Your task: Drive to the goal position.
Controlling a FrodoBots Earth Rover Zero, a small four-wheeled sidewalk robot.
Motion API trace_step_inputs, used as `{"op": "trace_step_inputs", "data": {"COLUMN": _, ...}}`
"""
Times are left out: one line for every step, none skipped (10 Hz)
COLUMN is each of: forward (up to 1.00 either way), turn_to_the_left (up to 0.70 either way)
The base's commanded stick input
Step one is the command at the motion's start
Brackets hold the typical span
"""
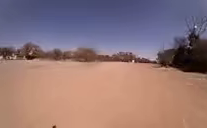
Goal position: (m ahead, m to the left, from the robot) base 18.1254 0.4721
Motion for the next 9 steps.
{"op": "trace_step_inputs", "data": {"forward": 1.0, "turn_to_the_left": 0.0}}
{"op": "trace_step_inputs", "data": {"forward": 1.0, "turn_to_the_left": 0.0}}
{"op": "trace_step_inputs", "data": {"forward": 1.0, "turn_to_the_left": -0.11}}
{"op": "trace_step_inputs", "data": {"forward": 1.0, "turn_to_the_left": -0.23}}
{"op": "trace_step_inputs", "data": {"forward": 1.0, "turn_to_the_left": 0.0}}
{"op": "trace_step_inputs", "data": {"forward": 1.0, "turn_to_the_left": 0.0}}
{"op": "trace_step_inputs", "data": {"forward": 1.0, "turn_to_the_left": 0.0}}
{"op": "trace_step_inputs", "data": {"forward": 1.0, "turn_to_the_left": 0.0}}
{"op": "trace_step_inputs", "data": {"forward": 1.0, "turn_to_the_left": 0.0}}
